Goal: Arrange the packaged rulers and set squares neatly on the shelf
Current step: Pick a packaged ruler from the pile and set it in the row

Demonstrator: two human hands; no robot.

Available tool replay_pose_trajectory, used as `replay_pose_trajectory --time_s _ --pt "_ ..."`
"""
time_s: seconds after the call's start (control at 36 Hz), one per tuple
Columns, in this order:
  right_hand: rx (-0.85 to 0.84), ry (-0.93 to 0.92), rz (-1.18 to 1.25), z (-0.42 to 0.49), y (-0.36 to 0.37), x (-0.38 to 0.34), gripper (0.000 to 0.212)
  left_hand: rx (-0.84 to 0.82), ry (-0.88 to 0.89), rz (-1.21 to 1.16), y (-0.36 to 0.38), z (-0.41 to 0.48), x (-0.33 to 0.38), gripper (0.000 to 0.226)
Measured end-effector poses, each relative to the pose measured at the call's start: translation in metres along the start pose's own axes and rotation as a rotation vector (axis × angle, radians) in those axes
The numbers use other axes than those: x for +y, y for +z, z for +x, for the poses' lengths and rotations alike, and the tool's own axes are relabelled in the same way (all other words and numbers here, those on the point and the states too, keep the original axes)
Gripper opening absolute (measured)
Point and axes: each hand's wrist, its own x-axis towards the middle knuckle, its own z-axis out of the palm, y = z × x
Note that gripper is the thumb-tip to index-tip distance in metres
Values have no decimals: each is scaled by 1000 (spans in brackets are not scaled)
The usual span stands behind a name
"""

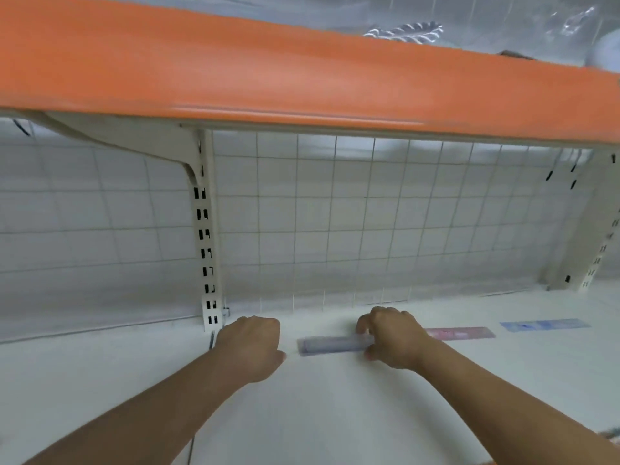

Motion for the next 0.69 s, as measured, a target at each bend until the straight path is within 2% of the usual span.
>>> replay_pose_trajectory --time_s 0.22,0.5,0.69 --pt "-40 -96 68 36 7 8 47 -32 -142 -27 1 -1 3 43" --pt "-103 -163 114 49 19 18 48 -60 -216 -30 6 -7 17 39" --pt "-133 -222 107 48 22 19 37 -69 -247 -18 6 -7 24 33"
